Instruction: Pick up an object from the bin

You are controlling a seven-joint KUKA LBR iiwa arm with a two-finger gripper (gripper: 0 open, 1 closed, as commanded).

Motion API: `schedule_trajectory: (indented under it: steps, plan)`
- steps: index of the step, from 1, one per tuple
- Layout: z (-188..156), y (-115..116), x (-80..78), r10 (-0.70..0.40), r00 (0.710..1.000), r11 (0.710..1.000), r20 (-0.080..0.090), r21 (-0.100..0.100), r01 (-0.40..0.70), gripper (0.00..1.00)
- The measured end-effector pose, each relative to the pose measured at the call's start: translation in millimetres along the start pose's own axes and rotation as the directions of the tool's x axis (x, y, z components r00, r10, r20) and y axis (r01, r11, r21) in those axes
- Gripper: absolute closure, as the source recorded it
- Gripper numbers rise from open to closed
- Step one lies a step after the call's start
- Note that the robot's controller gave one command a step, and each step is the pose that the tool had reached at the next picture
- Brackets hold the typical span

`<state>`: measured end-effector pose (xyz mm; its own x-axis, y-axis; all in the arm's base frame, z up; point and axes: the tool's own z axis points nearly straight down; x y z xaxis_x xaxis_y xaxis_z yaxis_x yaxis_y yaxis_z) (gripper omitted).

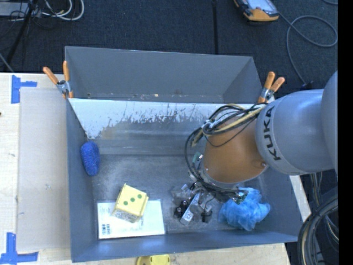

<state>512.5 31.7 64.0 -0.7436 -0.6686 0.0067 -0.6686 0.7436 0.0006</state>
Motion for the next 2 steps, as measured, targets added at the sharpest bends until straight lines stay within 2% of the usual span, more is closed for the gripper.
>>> schedule_trajectory:
  steps: [2]
  plan:
    - [-25, 2, -0.5, 0.001, 1.000, 1.000, 0.005, -0.002, -0.001, 1.00]
